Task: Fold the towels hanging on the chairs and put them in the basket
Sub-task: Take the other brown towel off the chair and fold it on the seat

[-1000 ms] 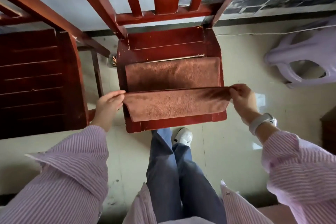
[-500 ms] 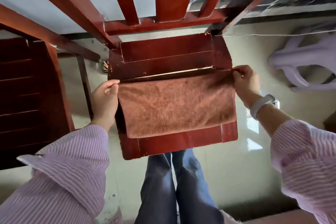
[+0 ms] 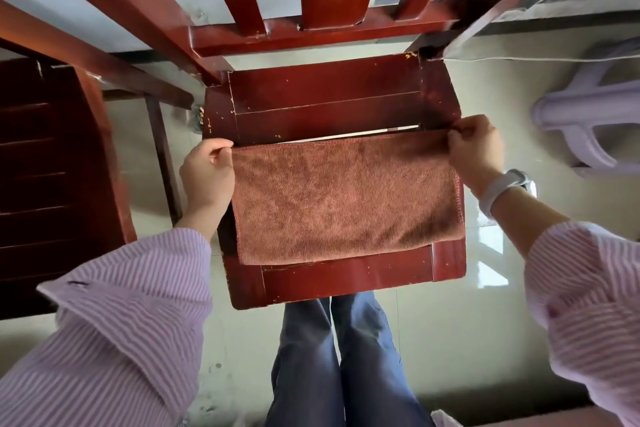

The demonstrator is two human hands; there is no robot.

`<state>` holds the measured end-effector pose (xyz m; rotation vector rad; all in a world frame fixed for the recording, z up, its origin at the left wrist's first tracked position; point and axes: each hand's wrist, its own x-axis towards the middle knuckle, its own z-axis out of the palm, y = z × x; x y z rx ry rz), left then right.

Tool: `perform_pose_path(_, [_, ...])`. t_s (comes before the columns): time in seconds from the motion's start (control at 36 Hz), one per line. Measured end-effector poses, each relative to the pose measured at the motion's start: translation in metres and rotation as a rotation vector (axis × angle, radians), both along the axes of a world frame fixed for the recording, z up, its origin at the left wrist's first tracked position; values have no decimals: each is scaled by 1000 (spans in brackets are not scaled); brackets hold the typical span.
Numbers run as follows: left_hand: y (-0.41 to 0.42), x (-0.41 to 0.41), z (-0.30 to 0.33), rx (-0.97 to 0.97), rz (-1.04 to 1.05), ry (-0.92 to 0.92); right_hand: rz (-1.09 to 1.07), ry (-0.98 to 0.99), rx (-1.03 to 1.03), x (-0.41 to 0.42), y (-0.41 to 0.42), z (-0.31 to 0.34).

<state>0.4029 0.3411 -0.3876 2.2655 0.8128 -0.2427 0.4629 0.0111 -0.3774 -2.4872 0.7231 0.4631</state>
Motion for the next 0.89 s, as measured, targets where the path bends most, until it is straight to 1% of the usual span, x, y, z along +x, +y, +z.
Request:
perform_pose_path(0.08, [-1, 0, 2, 9, -19, 16, 43, 4, -25, -2, 1, 0])
perform_pose_path(0.14, [-1, 1, 4, 4, 5, 34, 16, -2, -33, -3, 0, 1])
perform_pose_path(0.19, [1, 2, 5, -38, 75, 52, -112, -37, 37, -3, 0, 3])
perform_pose_path(0.25, [5, -1, 3, -118, 144, 69, -300, -97, 179, -4, 2, 10])
perform_pose_path(0.28, [7, -4, 3, -148, 166, 78, -331, -133, 210, -7, 3, 14])
perform_pose_path(0.31, [6, -7, 5, -164, 174, 91, -283, -173, 187, -12, 4, 17])
perform_pose_path(0.33, [6, -11, 5, -169, 169, 105, -171, -209, 124, -18, 5, 19])
perform_pose_path(0.39, [3, -22, 7, -172, 148, 125, 120, -229, -56, -36, 8, 21])
perform_pose_path(0.47, [-4, -43, 7, -157, 141, 137, 498, -202, -220, -65, 23, 20])
perform_pose_path(0.53, [-9, -55, 6, -136, 130, 134, 651, -140, -268, -78, 31, 12])
perform_pose_path(0.56, [-9, -60, 5, -129, 116, 132, 677, -91, -284, -83, 33, 6])
perform_pose_path(0.64, [-6, -66, 0, -136, 117, 119, 640, 27, -297, -91, 32, -9])
perform_pose_path(0.75, [-6, -65, -1, -116, 125, 114, 684, 48, -320, -99, 23, -19])
perform_pose_path(0.83, [-13, -67, 2, -18, 103, 52, 702, 40, -269, -101, 18, -20])
perform_pose_path(0.89, [-21, -71, 6, 116, 10, -42, 704, 33, -262, -100, 17, -17])
